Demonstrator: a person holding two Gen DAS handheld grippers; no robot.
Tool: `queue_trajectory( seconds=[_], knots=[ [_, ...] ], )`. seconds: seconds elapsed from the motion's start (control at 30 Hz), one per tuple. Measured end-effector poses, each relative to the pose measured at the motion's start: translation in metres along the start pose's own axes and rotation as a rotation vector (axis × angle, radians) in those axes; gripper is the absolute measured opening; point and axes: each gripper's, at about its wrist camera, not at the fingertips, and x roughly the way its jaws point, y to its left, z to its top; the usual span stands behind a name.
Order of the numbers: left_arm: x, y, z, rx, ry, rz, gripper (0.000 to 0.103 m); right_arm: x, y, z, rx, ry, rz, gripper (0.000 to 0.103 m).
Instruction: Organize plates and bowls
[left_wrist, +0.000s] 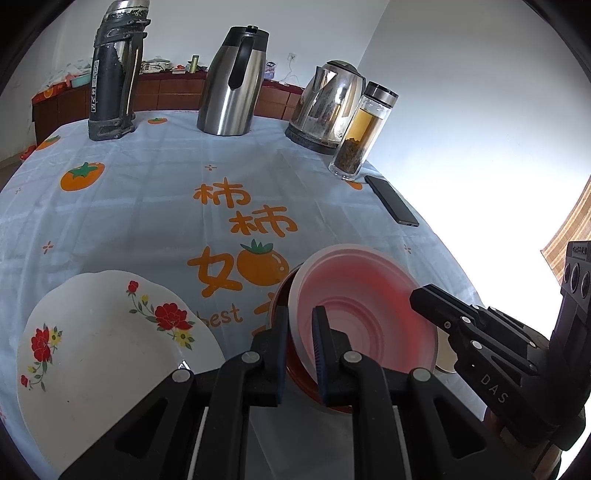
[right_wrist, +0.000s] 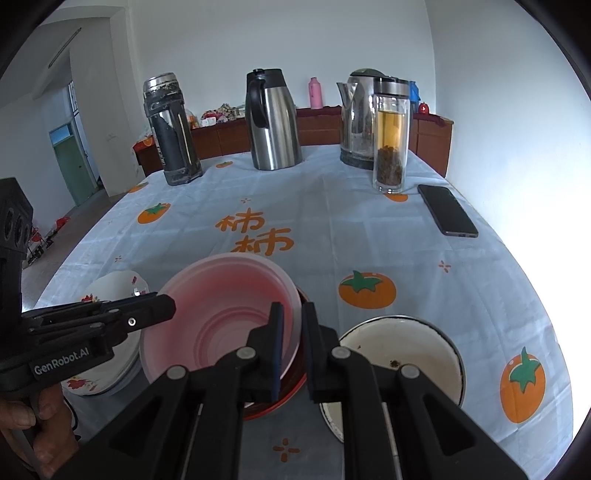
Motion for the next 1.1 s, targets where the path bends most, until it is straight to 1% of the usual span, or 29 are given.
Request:
queue_trajectory(
  seconds=[1.1],
  knots=[
    [0.005, 0.001, -0.001, 0.019, 0.023, -0.006, 0.014, 0.011, -0.004, -0.004, -0.008, 0.028, -0.012, 0.012]
  ],
)
